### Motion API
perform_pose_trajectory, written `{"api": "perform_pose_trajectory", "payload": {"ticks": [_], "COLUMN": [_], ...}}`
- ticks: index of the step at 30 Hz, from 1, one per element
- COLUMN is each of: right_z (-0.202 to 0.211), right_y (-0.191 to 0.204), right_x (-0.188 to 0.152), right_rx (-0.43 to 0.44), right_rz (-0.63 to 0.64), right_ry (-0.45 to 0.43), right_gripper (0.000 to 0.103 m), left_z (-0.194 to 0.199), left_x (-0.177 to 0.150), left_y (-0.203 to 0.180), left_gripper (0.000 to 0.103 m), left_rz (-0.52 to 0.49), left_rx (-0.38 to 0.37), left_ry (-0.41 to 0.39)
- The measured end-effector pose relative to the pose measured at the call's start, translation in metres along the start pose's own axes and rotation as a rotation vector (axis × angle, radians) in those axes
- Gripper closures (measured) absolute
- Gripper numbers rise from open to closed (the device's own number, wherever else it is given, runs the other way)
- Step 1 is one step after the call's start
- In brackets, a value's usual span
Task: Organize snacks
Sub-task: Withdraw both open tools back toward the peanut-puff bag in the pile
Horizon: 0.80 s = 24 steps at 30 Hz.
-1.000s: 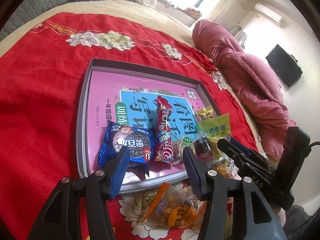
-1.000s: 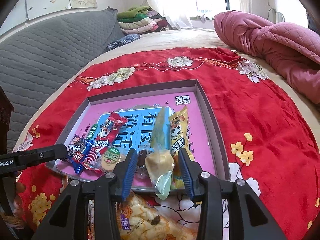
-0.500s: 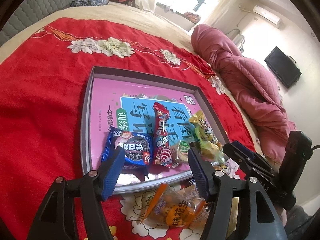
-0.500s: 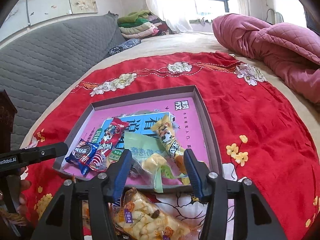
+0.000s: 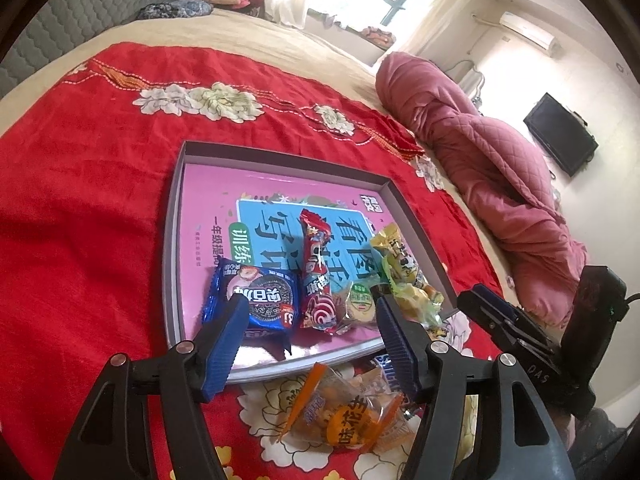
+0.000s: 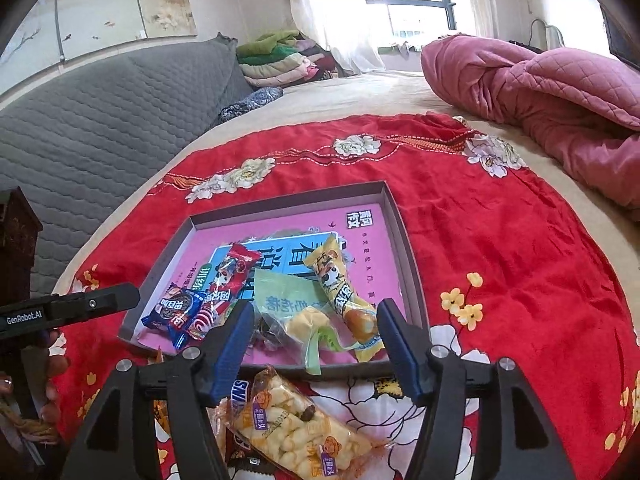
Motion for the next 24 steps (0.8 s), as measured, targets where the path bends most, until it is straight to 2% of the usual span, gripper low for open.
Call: {"api": "perform_pose_trajectory", "payload": {"ticks": [2, 4, 14, 24], "right_z": [0.004, 0.008, 0.022, 0.032], "right_y": [0.0, 0.0, -0.006, -0.003], "right_x": [0.001, 0.002, 0.006, 0.007], "right_rx": [0.014, 0.016, 0.009, 0.041], "right_rz": [0.001, 0.004, 0.001, 0.015], "right_ry": [-0.008, -0.019, -0.041, -0.057], "right_gripper": [0.038, 0.033, 0.031, 0.026], "left_z": [0.001, 0.002, 0.008, 0.011], "left_x": [0.0, 0.001, -0.001, -0.005], "left_y": [0.0, 0.0, 0.003, 0.005], "left_gripper": [0.035, 0.035, 0.035, 0.035], "left_rz": [-0.003, -0.005, -0.009, -0.011], "left_rx": [0.003, 0.005, 0.008, 0.012], "left_ry": [-0.004, -0.006, -0.013, -0.011]}}
Point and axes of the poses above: each gripper's, at about its wrist camera, not at the fingertips, and z roughly against the way its jaws point, y to its left, x to its top, the point moved 4 cm from there along -z, roughly the way its jaws point, and after that the axes turned 5 degrees about -z, right-handed, at the moved point
